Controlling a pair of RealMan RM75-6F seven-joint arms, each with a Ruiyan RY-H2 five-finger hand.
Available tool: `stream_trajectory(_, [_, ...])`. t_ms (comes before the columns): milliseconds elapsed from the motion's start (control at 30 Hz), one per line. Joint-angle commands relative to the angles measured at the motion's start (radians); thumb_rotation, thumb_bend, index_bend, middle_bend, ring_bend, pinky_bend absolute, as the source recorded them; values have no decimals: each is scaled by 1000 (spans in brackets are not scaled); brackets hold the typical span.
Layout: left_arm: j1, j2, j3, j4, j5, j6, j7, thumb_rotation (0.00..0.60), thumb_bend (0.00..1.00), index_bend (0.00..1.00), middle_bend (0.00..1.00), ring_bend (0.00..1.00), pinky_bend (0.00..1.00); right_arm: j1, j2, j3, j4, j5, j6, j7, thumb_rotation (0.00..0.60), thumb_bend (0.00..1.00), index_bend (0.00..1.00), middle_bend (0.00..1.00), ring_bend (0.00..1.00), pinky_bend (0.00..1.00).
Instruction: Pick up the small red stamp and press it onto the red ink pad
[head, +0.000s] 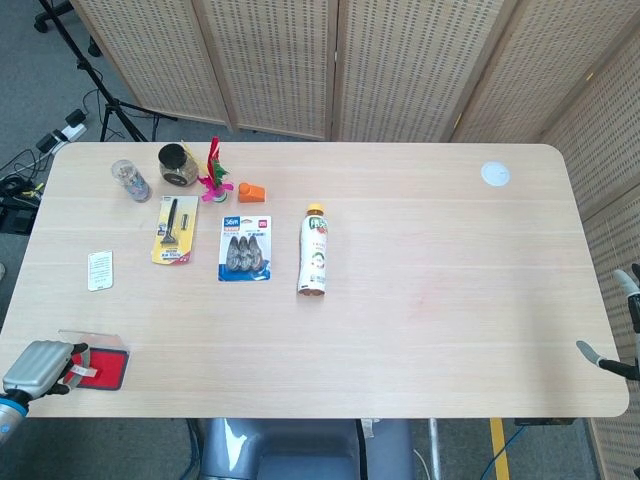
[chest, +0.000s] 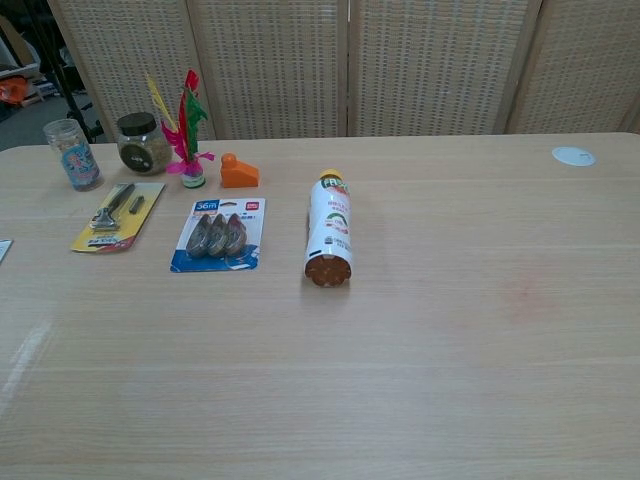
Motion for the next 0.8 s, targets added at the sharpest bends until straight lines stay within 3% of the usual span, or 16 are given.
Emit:
stream_trajectory(33, [0,0,0,0,0,2,0,600,430,628,1000,957,956,0,1,1,0,0,0,1,600,0,0,0,0,0])
stream_trajectory(367, [8,44,-7,-48,16,62,-24,600,432,628,1000,957,956,0,1,0,-1,0,-1,1,600,0,0,0,0,0])
stream_trajectory(633, [11,187,-21,-203,75,189,-93,600,426,628,1000,957,956,0,0,-1,-1,-2,0,-2,600,0,0,0,0,0])
stream_trajectory(800, [-26,280,-70,-312,56,203,-107,600,422,628,1000,957,956,0,0,-1,-2,-4,1,-2,600,0,0,0,0,0])
